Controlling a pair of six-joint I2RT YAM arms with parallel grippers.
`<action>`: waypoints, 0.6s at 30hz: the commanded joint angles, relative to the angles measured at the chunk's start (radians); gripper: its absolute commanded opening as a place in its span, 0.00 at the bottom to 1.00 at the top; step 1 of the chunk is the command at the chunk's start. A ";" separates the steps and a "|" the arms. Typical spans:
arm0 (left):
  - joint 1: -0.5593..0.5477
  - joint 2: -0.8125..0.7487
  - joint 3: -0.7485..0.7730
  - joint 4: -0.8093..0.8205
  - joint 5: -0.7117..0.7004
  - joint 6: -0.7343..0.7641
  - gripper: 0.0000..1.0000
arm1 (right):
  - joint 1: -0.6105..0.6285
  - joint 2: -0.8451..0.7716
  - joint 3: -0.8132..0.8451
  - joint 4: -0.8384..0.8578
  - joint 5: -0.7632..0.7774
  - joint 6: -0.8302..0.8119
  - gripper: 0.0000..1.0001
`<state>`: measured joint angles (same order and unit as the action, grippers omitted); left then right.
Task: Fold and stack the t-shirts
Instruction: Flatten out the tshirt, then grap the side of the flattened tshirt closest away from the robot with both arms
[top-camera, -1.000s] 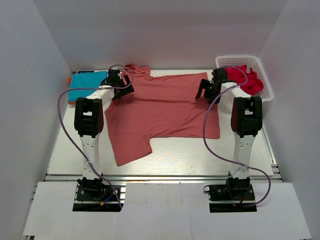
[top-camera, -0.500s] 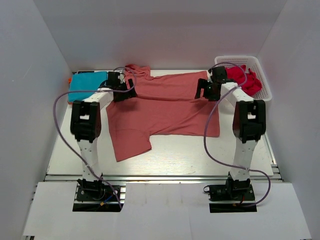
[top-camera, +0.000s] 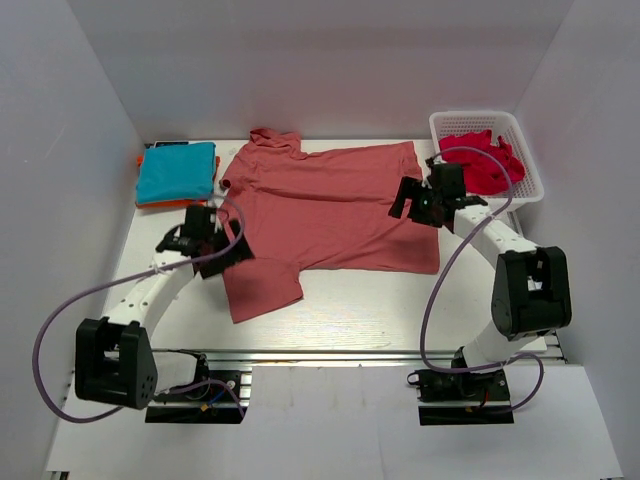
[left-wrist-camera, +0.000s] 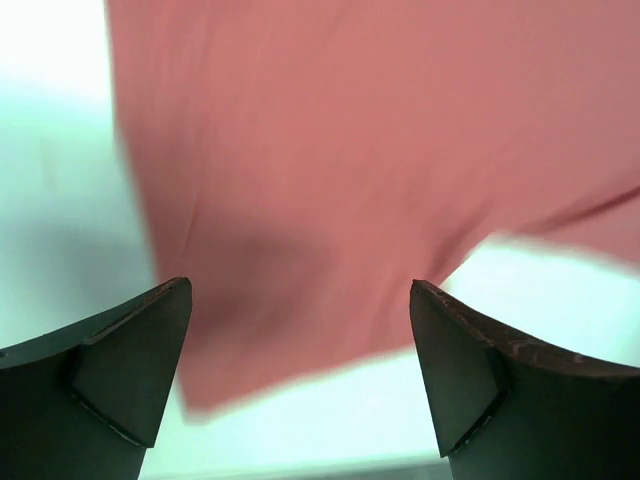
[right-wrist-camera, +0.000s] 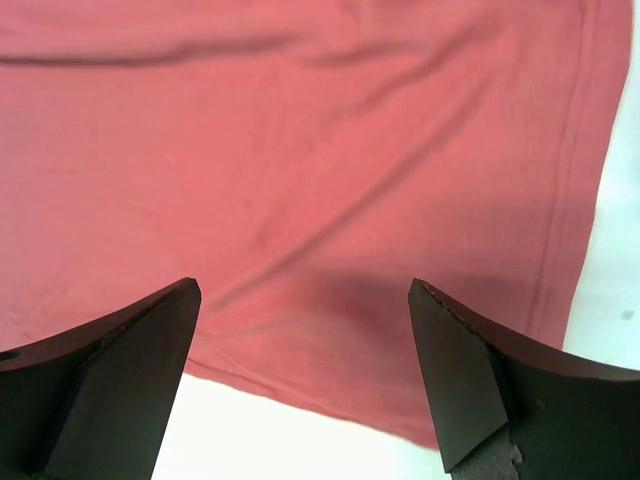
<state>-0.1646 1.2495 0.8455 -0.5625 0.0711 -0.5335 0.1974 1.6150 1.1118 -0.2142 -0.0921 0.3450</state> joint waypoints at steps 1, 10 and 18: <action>-0.016 -0.091 -0.120 -0.212 0.033 -0.105 1.00 | -0.001 -0.070 -0.061 0.073 -0.009 0.064 0.90; -0.045 -0.104 -0.230 -0.277 0.015 -0.163 0.83 | -0.006 -0.196 -0.185 0.110 0.060 0.138 0.90; -0.055 -0.079 -0.313 -0.107 0.030 -0.181 0.58 | -0.010 -0.294 -0.291 0.050 0.173 0.192 0.90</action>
<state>-0.2073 1.1748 0.5564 -0.7471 0.0940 -0.6952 0.1936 1.3556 0.8436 -0.1467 0.0090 0.5037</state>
